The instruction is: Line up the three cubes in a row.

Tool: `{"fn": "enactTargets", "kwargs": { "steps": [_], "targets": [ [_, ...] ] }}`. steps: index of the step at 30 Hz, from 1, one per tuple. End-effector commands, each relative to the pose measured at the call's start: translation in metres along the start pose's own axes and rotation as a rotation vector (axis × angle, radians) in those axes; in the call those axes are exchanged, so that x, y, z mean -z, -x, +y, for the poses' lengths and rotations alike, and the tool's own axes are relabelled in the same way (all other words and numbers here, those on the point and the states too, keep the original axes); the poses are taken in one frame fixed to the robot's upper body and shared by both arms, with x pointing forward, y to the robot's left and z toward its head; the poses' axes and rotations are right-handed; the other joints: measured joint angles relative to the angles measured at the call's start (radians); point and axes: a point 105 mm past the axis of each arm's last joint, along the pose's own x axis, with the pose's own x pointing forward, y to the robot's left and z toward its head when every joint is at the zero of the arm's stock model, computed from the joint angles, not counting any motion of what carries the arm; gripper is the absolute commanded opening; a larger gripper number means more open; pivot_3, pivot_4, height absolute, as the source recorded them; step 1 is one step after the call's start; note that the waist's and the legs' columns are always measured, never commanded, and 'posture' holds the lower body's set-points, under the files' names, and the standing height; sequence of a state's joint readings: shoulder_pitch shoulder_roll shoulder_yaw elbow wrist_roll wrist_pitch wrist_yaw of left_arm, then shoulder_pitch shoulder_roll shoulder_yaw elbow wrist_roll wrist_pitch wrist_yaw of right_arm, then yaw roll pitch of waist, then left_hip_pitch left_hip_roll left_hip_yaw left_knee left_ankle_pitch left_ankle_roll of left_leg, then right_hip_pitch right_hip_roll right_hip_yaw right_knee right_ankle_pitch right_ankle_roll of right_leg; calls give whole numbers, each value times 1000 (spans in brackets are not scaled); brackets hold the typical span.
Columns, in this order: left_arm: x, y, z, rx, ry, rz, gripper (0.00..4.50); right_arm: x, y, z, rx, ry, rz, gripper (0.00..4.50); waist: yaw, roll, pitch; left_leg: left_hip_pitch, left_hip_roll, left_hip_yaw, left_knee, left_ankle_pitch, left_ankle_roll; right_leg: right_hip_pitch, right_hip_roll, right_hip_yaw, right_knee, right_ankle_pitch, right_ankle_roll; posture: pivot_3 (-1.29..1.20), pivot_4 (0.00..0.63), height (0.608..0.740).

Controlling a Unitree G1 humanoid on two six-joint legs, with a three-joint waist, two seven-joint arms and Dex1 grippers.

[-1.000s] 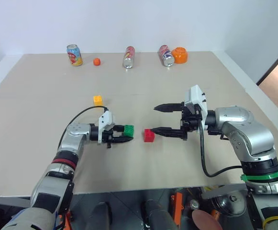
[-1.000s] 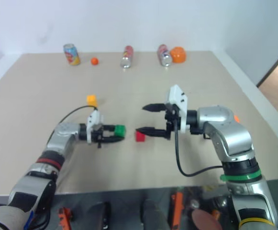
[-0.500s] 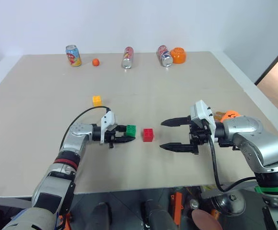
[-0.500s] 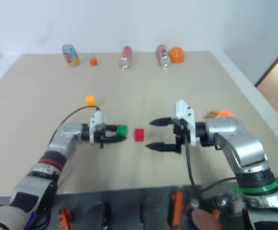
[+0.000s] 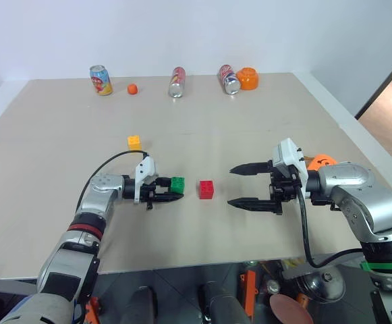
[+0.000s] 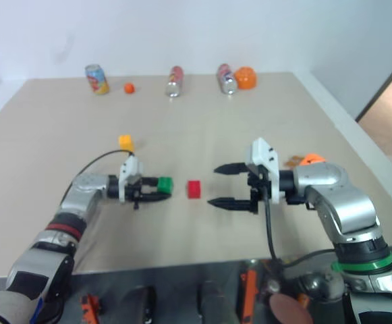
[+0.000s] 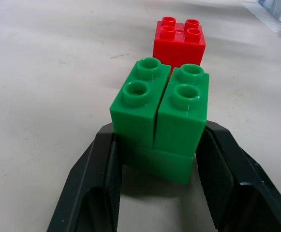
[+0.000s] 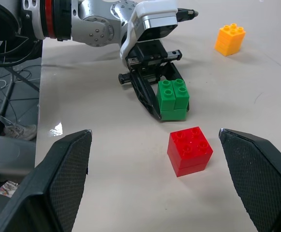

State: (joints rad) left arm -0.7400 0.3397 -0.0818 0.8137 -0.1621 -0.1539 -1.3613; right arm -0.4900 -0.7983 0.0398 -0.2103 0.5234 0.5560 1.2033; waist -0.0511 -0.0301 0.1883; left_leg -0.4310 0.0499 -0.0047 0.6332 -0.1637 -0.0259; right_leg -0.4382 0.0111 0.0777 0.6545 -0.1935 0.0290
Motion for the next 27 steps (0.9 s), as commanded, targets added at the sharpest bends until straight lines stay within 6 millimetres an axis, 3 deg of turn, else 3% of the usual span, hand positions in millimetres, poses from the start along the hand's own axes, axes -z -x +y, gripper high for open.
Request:
{"fn": "enactTargets", "kwargs": {
  "steps": [1, 10, 26, 27],
  "targets": [
    [12, 9, -3, -13, 42, 26, 1641, -10, 1, -2, 0, 47, -15, 4353, -1, 0, 0, 0, 0, 0, 0, 0, 0, 0, 0, 0, 0, 0, 0, 0, 150, 740],
    [21, 19, -3, -33, 49, 62, 1641, -10, 0, -3, -2, 46, -16, 4353, -8, 0, 0, 1, 0, 0, -2, 0, 0, 0, 1, 0, 0, 0, 0, 0, 150, 740],
    [28, 19, -6, -32, 29, 97, 1641, -10, -2, -5, -3, 46, -14, 4353, -26, 0, -1, 5, 0, 1, -2, 0, 0, 1, 1, 3, 0, 1, -1, 0, 150, 740],
    [28, 19, -6, -35, 33, 95, 2141, -10, -2, -5, -2, 46, -13, 4353, -26, 0, -1, 5, 0, 1, -2, 0, 0, 1, 1, 3, 0, 1, -1, 0, 150, 740]
  ]
}}
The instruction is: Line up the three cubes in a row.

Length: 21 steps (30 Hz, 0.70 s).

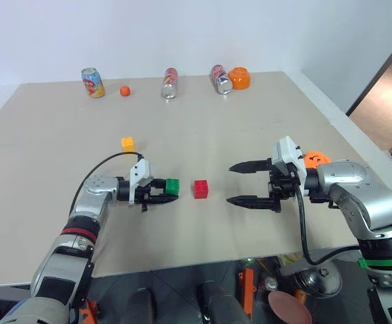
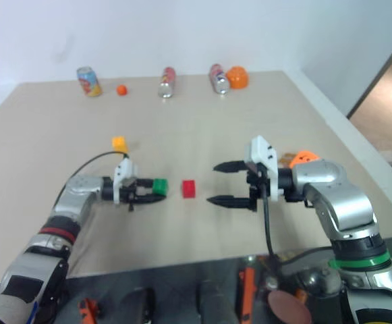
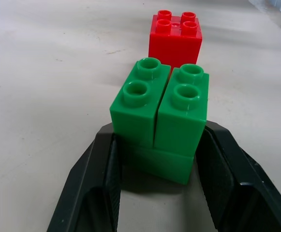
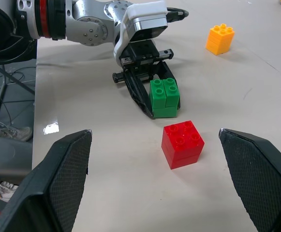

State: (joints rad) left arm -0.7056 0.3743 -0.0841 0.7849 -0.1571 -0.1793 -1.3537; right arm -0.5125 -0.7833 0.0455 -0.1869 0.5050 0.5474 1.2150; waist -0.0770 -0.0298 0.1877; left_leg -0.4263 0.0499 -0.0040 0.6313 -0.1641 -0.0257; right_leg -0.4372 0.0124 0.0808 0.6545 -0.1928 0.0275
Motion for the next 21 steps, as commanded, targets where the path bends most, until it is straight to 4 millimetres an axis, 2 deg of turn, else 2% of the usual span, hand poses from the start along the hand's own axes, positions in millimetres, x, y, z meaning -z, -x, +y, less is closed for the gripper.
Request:
{"fn": "enactTargets", "kwargs": {
  "steps": [1, 3, 4, 6, 21],
  "targets": [
    [21, 7, -5, -7, 71, 62, 2702, -8, 0, -2, 0, 37, -10, 4353, 0, 0, 0, 0, 0, 0, 0, 0, 0, 0, 0, 0, 0, 0, 0, 0, 150, 740],
    [19, 7, -3, -11, 70, 54, 3147, -9, 0, -2, -1, 38, -9, 4353, 0, 0, 0, 0, 0, 0, 0, 0, 0, 0, 0, 0, 0, 0, 0, 0, 150, 740],
    [19, 7, -2, -23, 60, 57, 3953, -9, 0, -2, -2, 38, -10, 4353, 0, 0, 0, 1, 0, 0, 0, 0, 0, 0, 0, 0, 0, 0, 0, 0, 150, 740],
    [18, 8, 2, -46, 44, 63, 4428, -10, 0, -3, -1, 40, -10, 4353, 0, 0, 0, 1, 0, 0, 0, 0, 0, 0, 0, 1, 0, 0, 0, 0, 150, 740],
    [18, 40, 9, -58, 85, 112, 4428, -15, -1, -9, -16, 55, -11, 4353, -28, 0, 0, 4, -1, -1, -2, 0, 0, -2, 3, 5, 0, 1, -1, 0, 150, 740]
  ]
}}
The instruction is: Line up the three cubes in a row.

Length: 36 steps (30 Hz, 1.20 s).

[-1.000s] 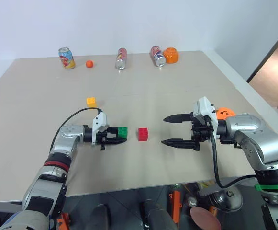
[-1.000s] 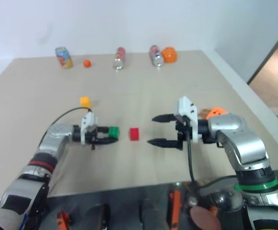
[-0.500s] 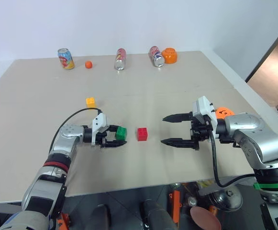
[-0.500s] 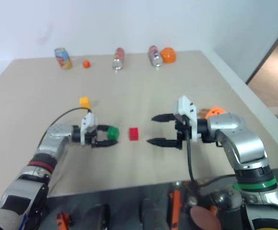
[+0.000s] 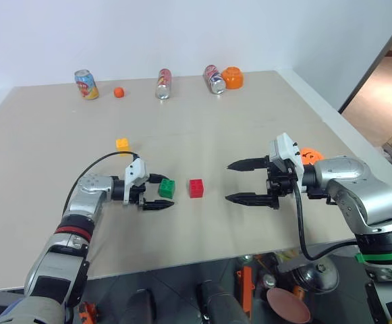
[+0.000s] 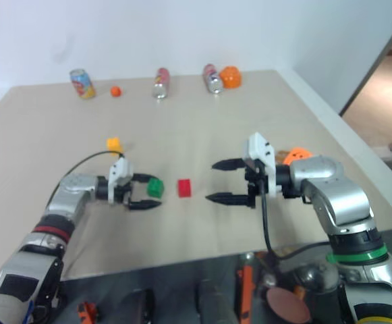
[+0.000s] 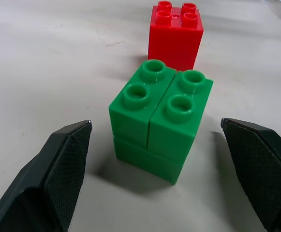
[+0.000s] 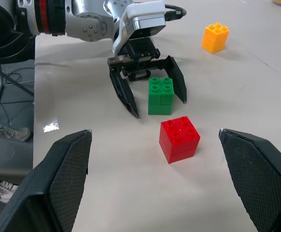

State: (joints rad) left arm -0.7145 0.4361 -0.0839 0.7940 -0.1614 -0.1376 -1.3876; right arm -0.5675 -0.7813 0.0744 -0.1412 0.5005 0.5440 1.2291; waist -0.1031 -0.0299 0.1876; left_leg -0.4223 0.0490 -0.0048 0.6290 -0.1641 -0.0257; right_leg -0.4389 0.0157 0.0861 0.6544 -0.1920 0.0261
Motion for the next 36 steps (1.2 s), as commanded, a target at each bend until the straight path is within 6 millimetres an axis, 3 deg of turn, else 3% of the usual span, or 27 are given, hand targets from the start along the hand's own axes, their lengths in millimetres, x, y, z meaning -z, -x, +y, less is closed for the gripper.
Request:
{"fn": "enactTargets", "kwargs": {
  "steps": [1, 23, 34, 36],
  "targets": [
    [15, 21, 5, -57, 57, 61, 4428, -11, 2, -3, -2, 50, -14, 4353, -2, 0, 0, 1, 0, 0, -1, 0, 0, 0, 1, 1, 0, 0, 0, 0, 150, 740],
    [18, 29, 13, -102, 60, 81, 4428, -9, 0, -4, -10, 62, -2, 4353, -3, -1, 0, 12, -1, -1, -8, 0, 0, 0, 12, 18, 0, 1, -2, 0, 150, 740],
    [18, 34, 9, -79, 70, 66, 4428, -9, -2, -4, -19, 64, 0, 4353, -28, -3, 1, 16, -3, -2, -9, 0, -1, -1, 12, 21, 0, 1, -2, 0, 150, 740],
    [18, 35, 9, -81, 75, 61, 3776, -9, -2, -4, -23, 65, 0, 4353, -30, -4, 1, 16, -3, -2, -9, 0, -1, -1, 12, 22, 0, 1, -2, 0, 150, 740]
  ]
}}
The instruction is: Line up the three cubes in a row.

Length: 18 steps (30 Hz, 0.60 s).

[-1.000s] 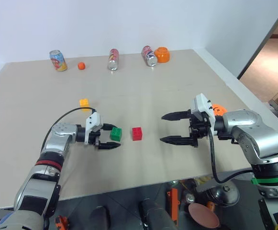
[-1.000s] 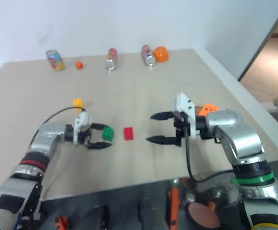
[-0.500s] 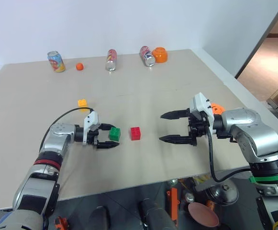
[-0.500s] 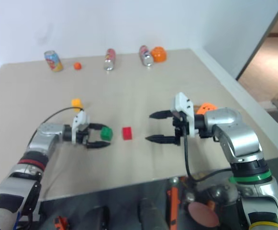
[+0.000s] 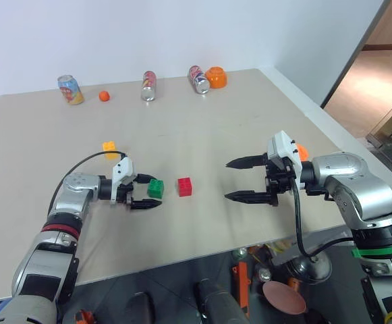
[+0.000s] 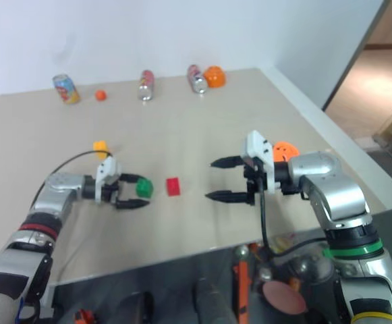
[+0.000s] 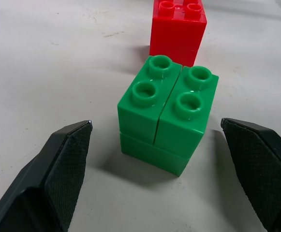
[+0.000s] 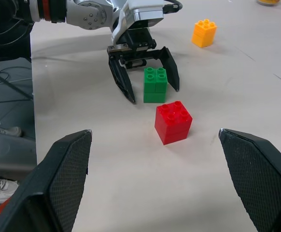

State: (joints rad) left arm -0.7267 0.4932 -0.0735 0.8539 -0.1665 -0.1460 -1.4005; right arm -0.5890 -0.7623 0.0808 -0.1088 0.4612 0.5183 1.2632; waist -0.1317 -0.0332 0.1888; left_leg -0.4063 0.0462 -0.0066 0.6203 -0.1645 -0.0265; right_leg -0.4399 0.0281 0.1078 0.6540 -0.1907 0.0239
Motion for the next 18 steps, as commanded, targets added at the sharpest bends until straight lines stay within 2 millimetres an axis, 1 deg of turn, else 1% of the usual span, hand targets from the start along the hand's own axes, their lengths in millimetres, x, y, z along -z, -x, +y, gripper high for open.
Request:
{"fn": "enactTargets", "kwargs": {
  "steps": [1, 3, 4, 6, 13, 18],
  "targets": [
    [10, 13, 2, -38, 48, 22, 3386, -10, 0, -1, -12, 44, -8, 4353, -2, 0, 0, 0, 0, 0, 0, 0, 0, 0, 0, 0, 0, 0, 0, 0, 150, 740],
    [11, 14, 1, -35, 47, 26, 2791, -10, -1, -1, -13, 45, -8, 4353, -3, 0, 0, 0, 0, 0, 0, 0, 0, 0, 0, 1, 0, 0, 0, 0, 150, 740],
    [11, 14, 1, -34, 47, 32, 2366, -10, -1, -1, -14, 45, -7, 4353, -3, -1, 0, 0, 0, 0, -1, 0, -1, 0, 0, 1, 0, 0, 0, 0, 150, 740],
    [12, 14, 1, -40, 51, 34, 2366, -11, -1, -2, -18, 46, -7, 4353, -3, -1, 0, 0, 0, 0, -2, -3, -4, -1, 1, 2, 0, 0, 0, 0, 150, 740],
    [7, 21, -1, -8, 92, 28, 2366, -13, -2, -3, -31, 50, -7, 4353, -1, -1, 0, -1, 0, 0, -3, -11, -3, -1, 3, 2, 0, 0, 0, 0, 150, 740],
    [-1, 26, -10, 45, 102, 26, 2366, -14, -2, -3, -35, 52, -8, 4353, -4, -1, 0, -1, 1, 0, -4, -12, -3, -2, 4, 3, 0, -1, -1, 0, 150, 740]
  ]
}}
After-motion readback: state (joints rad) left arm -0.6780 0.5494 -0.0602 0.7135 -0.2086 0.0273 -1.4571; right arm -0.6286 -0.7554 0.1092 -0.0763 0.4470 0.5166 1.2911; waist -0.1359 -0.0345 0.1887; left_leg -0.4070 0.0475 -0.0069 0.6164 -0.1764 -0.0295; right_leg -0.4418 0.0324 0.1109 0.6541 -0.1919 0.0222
